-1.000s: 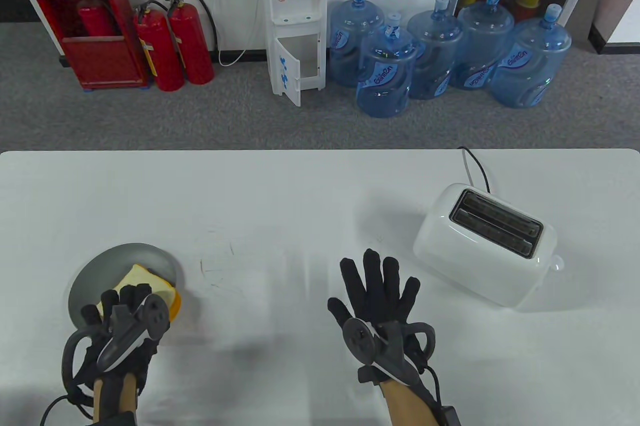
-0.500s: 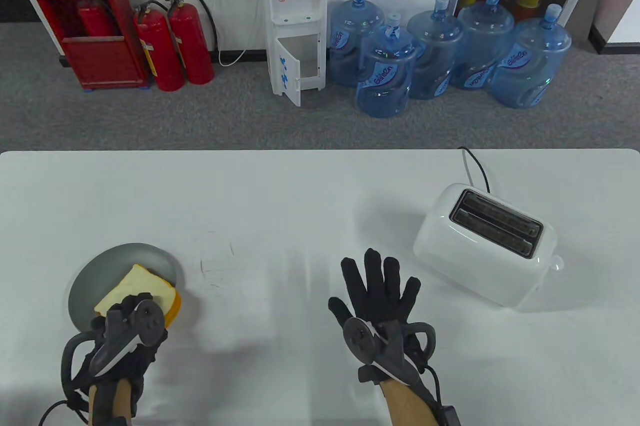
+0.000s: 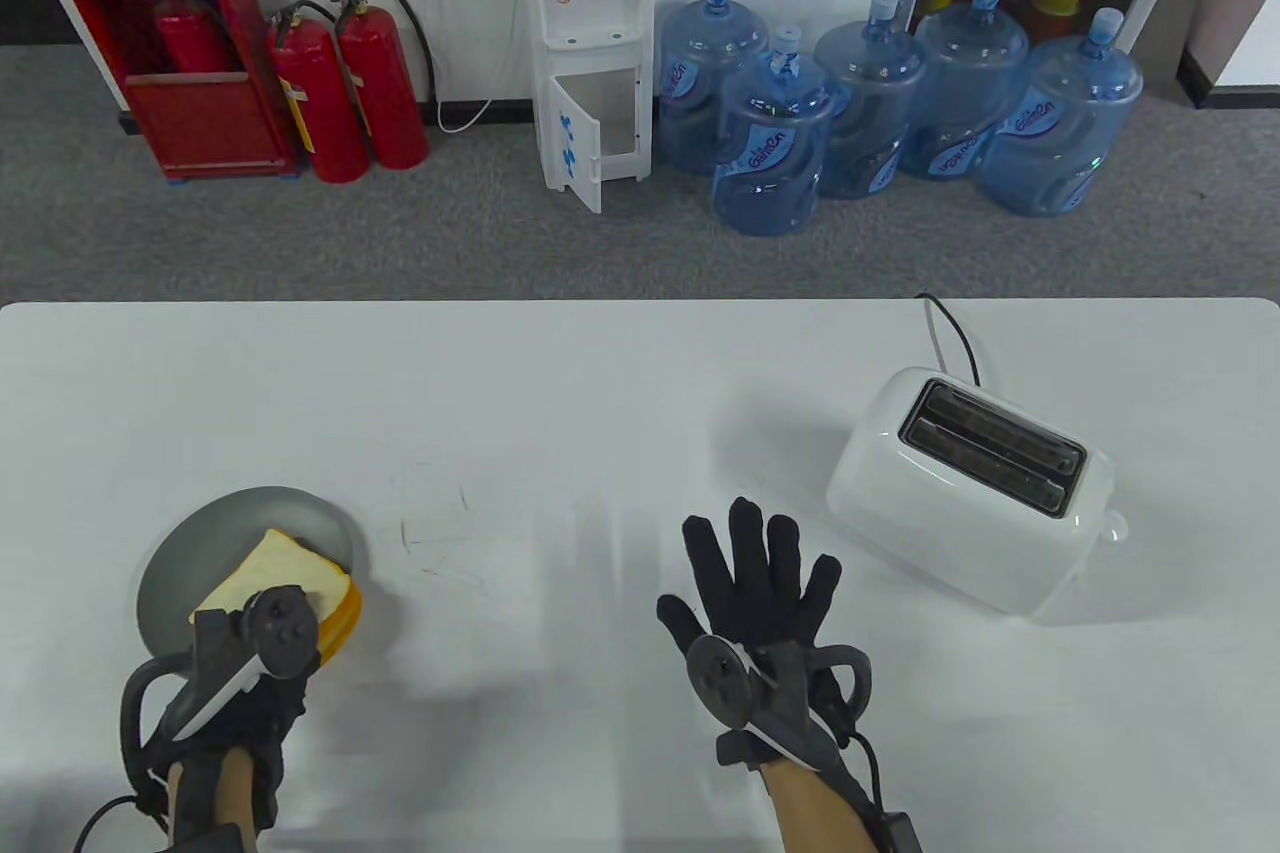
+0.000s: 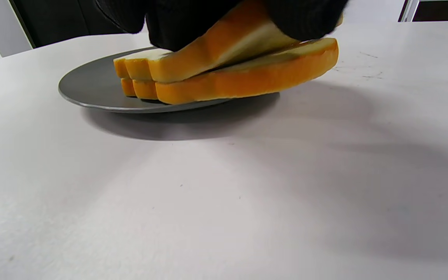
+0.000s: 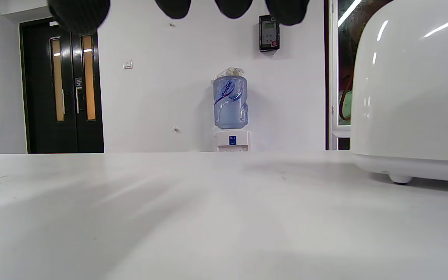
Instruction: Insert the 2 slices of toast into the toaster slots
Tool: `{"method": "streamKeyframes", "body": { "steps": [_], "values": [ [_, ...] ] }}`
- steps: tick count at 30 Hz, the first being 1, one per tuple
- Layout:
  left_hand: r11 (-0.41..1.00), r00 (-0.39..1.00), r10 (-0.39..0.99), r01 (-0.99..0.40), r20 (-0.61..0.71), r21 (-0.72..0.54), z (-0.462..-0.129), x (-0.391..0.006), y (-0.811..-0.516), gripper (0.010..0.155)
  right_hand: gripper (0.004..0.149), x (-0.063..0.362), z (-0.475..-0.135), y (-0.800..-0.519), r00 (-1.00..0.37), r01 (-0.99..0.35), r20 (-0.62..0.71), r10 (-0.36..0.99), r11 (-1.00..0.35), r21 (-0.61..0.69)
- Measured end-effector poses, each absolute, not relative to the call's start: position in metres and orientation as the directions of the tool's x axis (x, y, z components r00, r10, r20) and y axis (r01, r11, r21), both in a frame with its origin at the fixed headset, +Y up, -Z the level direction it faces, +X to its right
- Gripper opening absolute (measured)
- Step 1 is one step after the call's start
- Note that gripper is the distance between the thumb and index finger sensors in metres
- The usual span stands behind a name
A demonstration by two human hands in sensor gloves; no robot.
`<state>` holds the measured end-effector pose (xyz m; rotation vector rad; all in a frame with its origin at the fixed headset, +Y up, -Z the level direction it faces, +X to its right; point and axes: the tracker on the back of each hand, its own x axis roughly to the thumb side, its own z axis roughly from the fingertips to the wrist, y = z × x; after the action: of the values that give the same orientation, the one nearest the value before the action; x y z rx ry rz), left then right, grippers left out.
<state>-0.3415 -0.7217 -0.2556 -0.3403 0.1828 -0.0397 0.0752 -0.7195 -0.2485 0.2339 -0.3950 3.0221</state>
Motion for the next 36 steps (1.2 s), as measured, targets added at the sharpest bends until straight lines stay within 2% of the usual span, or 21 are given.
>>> {"method": "streamKeyframes", "body": {
  "steps": [8, 20, 36],
  "values": [
    [0.963, 0.977, -0.101, 0.049, -0.189, -0.264, -0.262, -0.341, -0.713, 0.056, 0.075, 0.075, -0.248, -0.720, -0.984, -0.112, 0.166, 0.071, -0.962, -0.250],
    [0.988, 0.968, -0.050, 0.013, -0.245, -0.152, -0.265, -0.355, -0.709, 0.052, 0.074, 0.076, -0.249, -0.720, -0.983, -0.121, 0.165, 0.082, -0.962, -0.245],
    [0.984, 0.933, -0.142, 0.170, -0.332, 0.058, -0.261, -0.356, -0.689, 0.050, 0.075, 0.077, -0.250, -0.720, -0.982, -0.135, 0.163, 0.097, -0.961, -0.240]
  ]
}}
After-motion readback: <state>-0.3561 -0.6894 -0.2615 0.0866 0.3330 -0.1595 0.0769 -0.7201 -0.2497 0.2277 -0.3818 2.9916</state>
